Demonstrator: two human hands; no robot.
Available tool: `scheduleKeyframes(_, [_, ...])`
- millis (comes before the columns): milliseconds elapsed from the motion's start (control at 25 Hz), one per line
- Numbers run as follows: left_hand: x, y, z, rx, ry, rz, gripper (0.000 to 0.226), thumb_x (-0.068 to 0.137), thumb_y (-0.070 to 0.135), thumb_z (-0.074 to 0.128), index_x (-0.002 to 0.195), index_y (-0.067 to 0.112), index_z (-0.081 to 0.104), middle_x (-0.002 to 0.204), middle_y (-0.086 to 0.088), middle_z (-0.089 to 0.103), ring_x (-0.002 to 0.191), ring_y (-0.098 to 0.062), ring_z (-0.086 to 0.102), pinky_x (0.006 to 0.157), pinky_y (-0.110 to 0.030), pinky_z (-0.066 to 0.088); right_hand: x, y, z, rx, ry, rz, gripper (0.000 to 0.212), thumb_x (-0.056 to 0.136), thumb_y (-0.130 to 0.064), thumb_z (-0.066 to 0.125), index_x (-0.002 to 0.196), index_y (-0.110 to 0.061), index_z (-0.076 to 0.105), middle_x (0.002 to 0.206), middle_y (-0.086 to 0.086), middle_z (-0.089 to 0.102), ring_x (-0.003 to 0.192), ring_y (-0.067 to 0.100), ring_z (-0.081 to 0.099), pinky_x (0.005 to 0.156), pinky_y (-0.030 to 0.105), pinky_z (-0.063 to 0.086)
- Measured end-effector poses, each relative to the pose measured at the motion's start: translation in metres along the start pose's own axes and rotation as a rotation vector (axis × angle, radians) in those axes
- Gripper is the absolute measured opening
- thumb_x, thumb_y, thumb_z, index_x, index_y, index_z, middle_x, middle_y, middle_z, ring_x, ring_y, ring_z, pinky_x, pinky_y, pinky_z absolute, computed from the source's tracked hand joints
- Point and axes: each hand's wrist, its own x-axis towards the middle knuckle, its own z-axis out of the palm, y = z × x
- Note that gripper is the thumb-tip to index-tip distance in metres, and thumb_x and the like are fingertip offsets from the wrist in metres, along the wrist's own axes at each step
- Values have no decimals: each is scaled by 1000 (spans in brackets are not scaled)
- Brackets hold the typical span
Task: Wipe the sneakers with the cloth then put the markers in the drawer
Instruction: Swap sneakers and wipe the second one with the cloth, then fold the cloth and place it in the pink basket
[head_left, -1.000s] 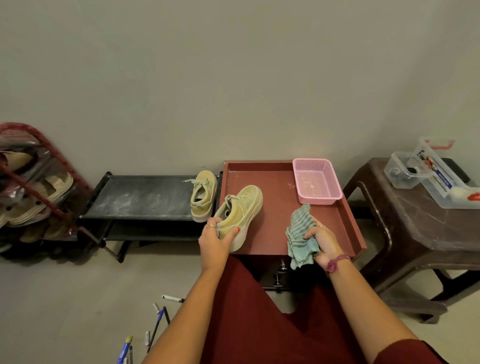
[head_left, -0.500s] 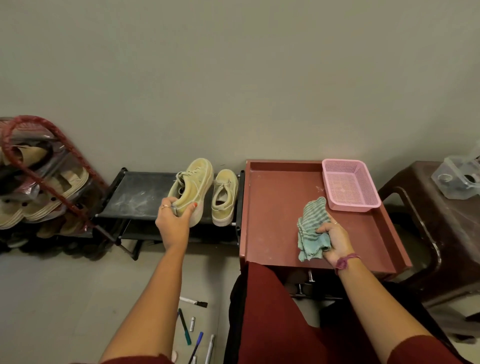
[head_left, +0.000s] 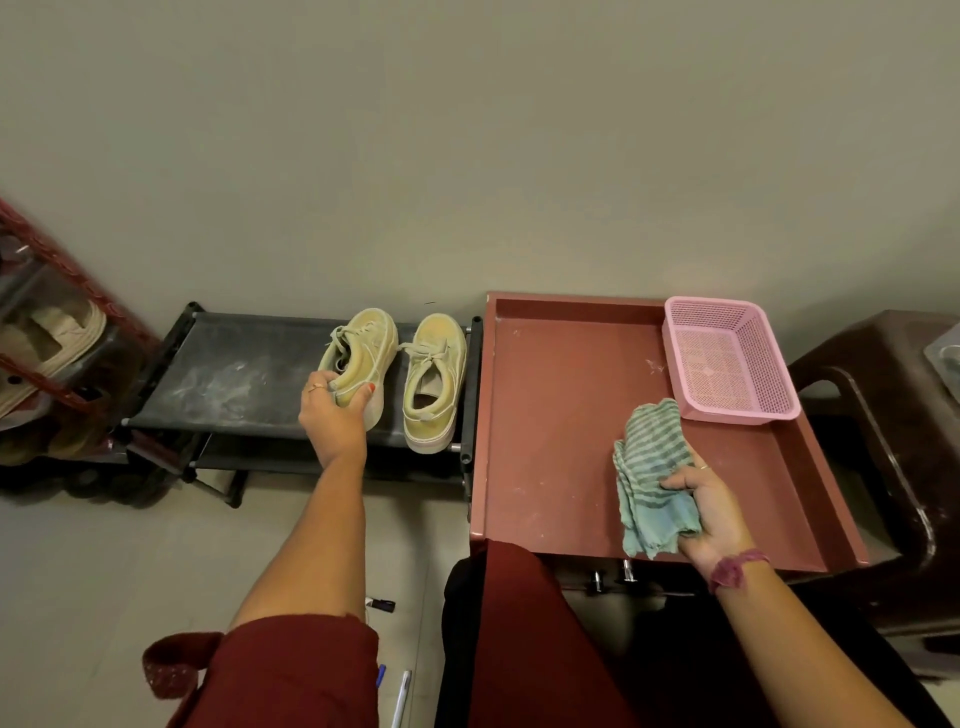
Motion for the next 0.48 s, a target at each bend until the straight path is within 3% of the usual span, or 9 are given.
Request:
scheduleKeyframes(200, [3,-21,26,-19,-1,30,32,77,15,79,99,9,55,124,-11,52,114,-25,53,99,-35,45,11,4,-8,-10,34,13,65,76,13,31,130,-14,54,118,14,64,95,31,65,75,43,57])
scheduleKeyframes(480, [-16,-39,34,-87,-28,-3,34,71,10,83,84,10,51,128,-8,51,115,-21,53,95,-20,38,22,8,-12,-5,49,18,66,76,13,30,132,-14,52,121,13,63,102,32,61,88,48,49])
